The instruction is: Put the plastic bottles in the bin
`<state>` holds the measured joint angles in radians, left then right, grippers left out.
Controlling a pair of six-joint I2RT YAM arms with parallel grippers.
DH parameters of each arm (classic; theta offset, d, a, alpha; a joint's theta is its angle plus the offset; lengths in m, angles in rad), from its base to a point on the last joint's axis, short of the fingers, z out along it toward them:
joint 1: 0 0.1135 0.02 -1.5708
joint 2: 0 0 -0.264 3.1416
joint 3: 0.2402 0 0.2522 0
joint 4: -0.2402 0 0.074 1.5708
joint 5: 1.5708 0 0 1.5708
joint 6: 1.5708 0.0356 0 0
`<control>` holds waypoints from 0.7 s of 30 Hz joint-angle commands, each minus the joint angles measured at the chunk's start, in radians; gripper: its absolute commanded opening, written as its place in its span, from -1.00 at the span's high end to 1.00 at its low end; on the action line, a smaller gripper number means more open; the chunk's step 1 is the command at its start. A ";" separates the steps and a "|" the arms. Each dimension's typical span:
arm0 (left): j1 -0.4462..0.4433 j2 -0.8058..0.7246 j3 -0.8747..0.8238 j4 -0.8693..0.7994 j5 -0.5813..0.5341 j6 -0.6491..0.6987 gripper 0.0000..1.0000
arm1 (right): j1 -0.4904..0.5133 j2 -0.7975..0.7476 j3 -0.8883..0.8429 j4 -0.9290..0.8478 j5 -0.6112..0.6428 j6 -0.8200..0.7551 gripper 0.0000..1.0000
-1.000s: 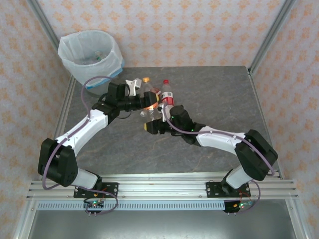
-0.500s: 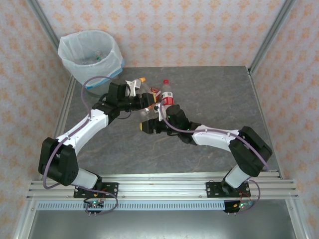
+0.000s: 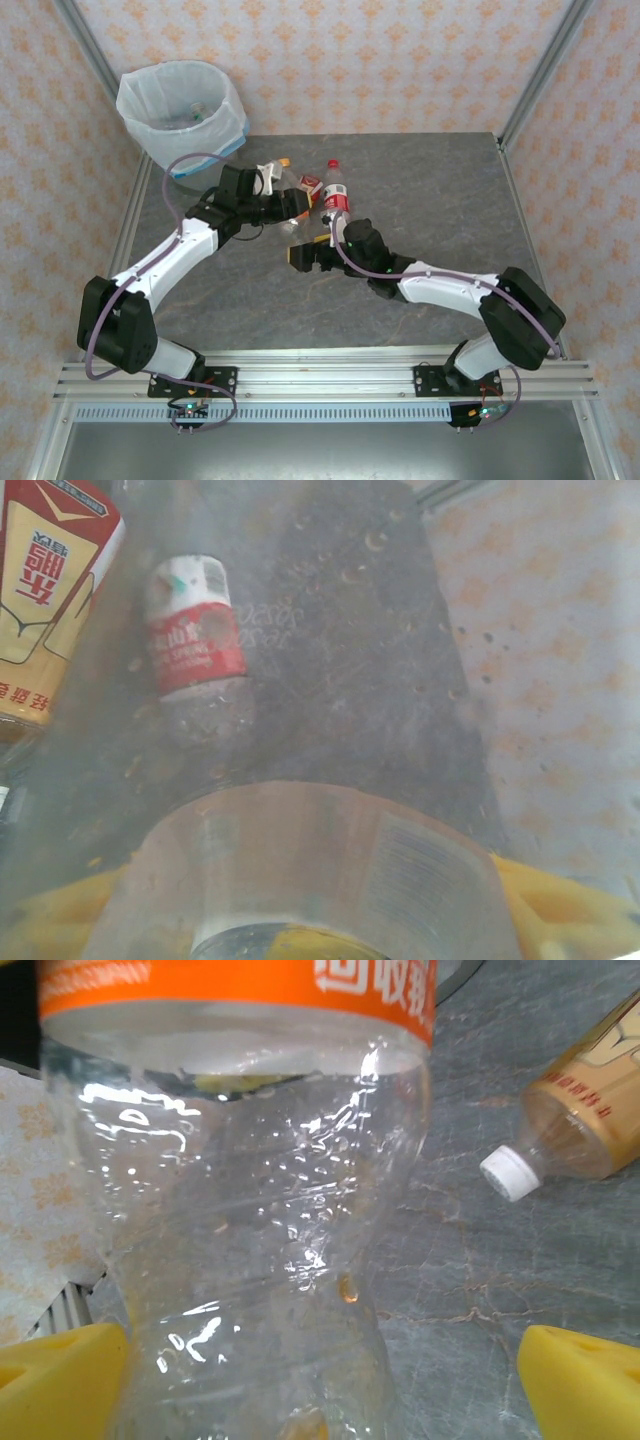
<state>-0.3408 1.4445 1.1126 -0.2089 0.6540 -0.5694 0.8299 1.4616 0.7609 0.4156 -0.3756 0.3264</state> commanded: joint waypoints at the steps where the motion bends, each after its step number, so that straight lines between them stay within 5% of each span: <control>1: -0.001 -0.031 0.048 -0.067 -0.032 0.065 -0.08 | -0.006 -0.047 -0.021 -0.042 0.126 -0.062 -0.98; 15: -0.001 -0.078 0.104 -0.208 -0.313 0.048 -0.07 | -0.052 -0.092 -0.008 -0.189 0.644 0.049 -0.98; 21: 0.001 -0.136 0.088 -0.175 -0.524 0.040 -0.07 | -0.086 -0.099 -0.007 -0.164 0.659 0.091 -0.98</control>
<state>-0.3443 1.3594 1.1793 -0.3820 0.2882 -0.5247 0.7544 1.3788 0.7475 0.2581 0.2161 0.3832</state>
